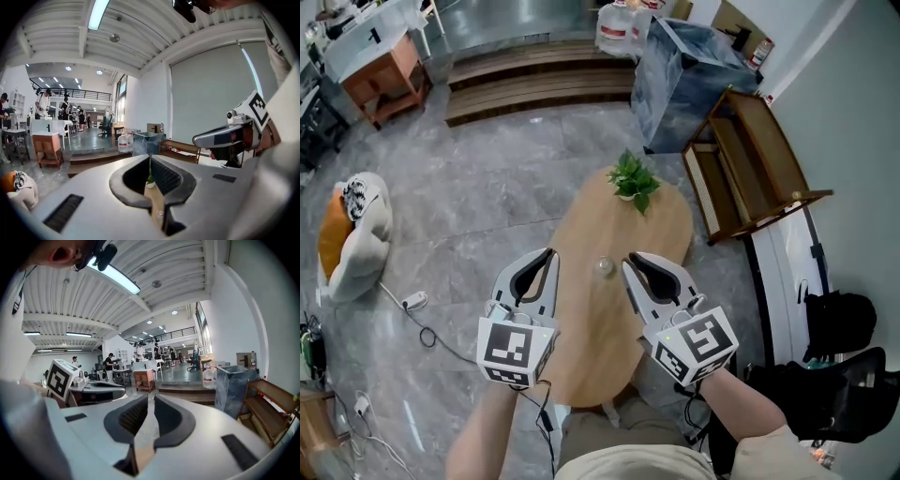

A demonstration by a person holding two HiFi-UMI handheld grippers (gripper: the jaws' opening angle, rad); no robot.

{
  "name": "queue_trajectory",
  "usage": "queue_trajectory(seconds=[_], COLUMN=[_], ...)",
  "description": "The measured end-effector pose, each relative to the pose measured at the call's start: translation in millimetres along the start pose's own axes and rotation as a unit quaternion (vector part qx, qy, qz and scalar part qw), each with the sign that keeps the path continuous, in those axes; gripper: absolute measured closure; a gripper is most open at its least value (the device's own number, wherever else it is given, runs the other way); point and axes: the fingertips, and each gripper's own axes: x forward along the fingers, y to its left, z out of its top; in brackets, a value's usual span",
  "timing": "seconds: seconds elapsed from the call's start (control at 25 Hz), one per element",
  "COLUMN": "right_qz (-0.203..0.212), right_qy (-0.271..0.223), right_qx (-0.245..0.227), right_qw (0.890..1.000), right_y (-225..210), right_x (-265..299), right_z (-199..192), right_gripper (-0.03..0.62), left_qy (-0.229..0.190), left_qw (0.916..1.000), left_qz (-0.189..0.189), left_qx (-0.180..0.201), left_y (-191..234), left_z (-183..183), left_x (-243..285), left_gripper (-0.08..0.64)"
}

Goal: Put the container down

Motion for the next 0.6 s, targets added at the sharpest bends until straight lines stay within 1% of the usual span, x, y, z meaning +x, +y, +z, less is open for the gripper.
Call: queue_trajectory(seconds=[0.16, 0.32, 0.44, 0.6], right_qz=[0.006, 0.006, 0.006, 0.007], right_qy=[-0.015, -0.036, -0.046, -0.050], right_qx=[-0.020, -0.035, -0.034, -0.038], right_qw=[1.000, 0.999, 0.998, 0.998], right_y=[26.1, 49.7, 63.9, 80.1], right_x=[-41.6, -82.5, -112.4, -148.9], right_z=[36.0, 67.3, 83.4, 94.8], right_gripper=[0.568, 0.578, 0.583, 0.584], left_qy=[-0.034, -0.061, -0.070, -0.069], left_qw=[0.9993, 0.9977, 0.9969, 0.9966], left_qz=[0.001, 0.001, -0.006, -0.019], left_qx=[0.015, 0.029, 0.035, 0.041], left_y=[-15.5, -34.5, -53.6, -81.6], left_z=[45.6, 81.9, 98.6, 107.3], left_x=[-39.0, -79.8, -108.7, -143.7], left_gripper=[0.548, 0.548, 0.548, 0.548])
